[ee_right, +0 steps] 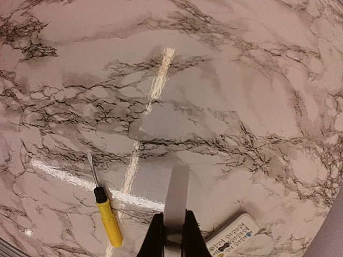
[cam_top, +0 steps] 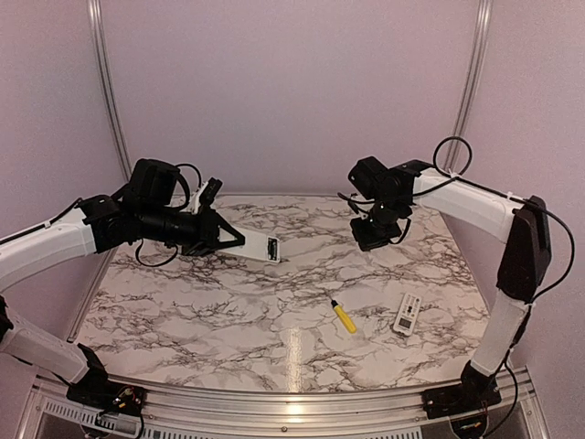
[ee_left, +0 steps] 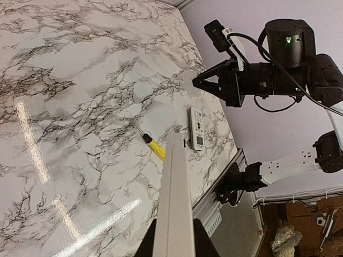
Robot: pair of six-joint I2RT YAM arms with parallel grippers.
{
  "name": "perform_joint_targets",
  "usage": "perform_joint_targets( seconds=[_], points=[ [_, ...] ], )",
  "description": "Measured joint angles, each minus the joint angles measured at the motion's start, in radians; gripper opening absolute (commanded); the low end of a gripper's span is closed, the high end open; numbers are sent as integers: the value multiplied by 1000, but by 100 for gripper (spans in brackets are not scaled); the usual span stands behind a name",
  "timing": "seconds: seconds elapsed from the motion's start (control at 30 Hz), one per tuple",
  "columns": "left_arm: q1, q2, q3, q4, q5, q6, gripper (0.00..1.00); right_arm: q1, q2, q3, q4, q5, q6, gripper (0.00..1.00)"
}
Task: Unload the batteries from the remote control
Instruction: Place the battery cover at the center of the board.
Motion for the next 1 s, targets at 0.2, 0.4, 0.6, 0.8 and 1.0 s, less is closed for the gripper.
perform_joint_targets(
  seconds=[0.2, 0.4, 0.6, 0.8, 1.0],
  points=[
    [2, -4, 0, -17, -24, 1, 0, -34, 90, 24, -6, 24, -39, 0],
    [4, -7, -6, -27, -42, -1, 0, -97, 163, 37, 2, 18, -69, 0],
    [4, -10, -17, -34, -51, -5, 0, -125, 240, 50, 23, -15, -94, 0],
    [4, -3, -17, -34, -49, -5, 0, -128, 299, 82, 38, -70, -105, 0],
    [5, 18, -17, -33, -44, -4, 0, -128, 333, 120, 48, -133, -109, 6]
  ],
)
